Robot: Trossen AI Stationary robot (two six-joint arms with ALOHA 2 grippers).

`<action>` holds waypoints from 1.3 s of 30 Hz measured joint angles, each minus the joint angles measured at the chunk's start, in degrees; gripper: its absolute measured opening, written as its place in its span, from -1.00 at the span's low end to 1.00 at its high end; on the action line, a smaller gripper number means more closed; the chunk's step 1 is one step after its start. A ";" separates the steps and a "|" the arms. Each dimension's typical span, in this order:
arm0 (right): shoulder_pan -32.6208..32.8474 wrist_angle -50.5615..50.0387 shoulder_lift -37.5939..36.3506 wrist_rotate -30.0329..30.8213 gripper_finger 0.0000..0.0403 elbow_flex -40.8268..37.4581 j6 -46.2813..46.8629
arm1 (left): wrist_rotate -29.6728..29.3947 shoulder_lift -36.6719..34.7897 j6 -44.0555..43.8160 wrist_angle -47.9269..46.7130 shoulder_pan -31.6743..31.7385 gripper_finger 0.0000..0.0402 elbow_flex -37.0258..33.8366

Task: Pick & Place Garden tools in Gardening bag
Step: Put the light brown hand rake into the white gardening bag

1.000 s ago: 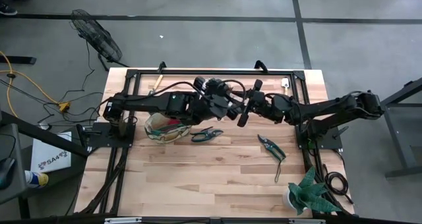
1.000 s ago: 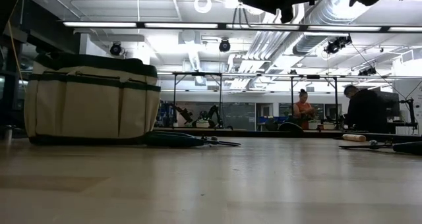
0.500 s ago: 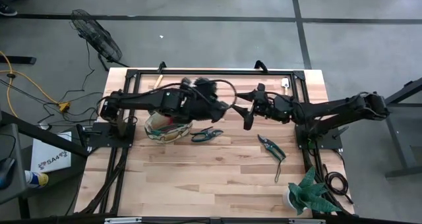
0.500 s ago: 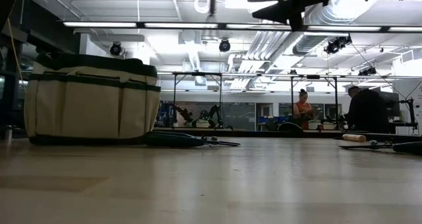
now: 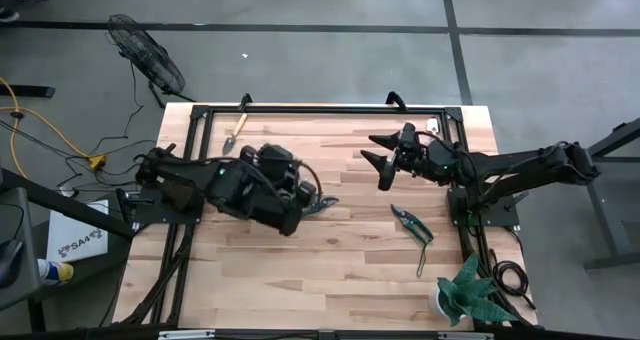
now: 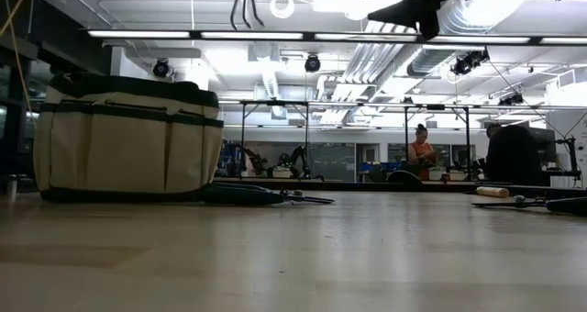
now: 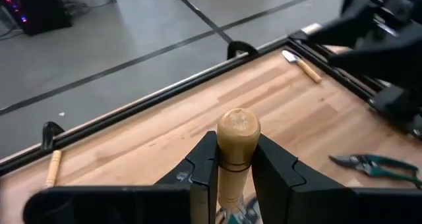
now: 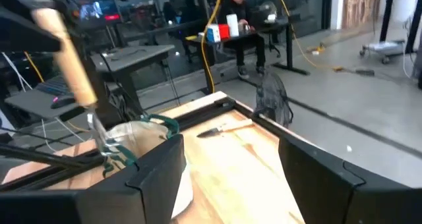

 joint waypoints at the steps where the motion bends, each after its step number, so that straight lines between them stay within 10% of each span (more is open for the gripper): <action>1: -0.02 -0.60 0.01 0.01 0.19 0.00 0.83 | 0.01 0.02 -0.19 0.00 -0.75 -0.71 0.00; 9: 0.00 -3.78 0.04 -0.15 0.19 -0.02 5.27 | 2.70 0.00 -11.00 0.04 -7.00 -0.71 -7.86; 20: 0.05 -6.04 0.07 -7.66 0.19 -0.02 3.92 | 11.01 0.00 -46.81 0.04 -11.84 -0.71 -23.28; 39: 0.00 -8.42 0.07 -16.74 0.19 -0.02 1.92 | 22.14 -4.46 -43.18 0.03 -2.90 -0.71 -26.51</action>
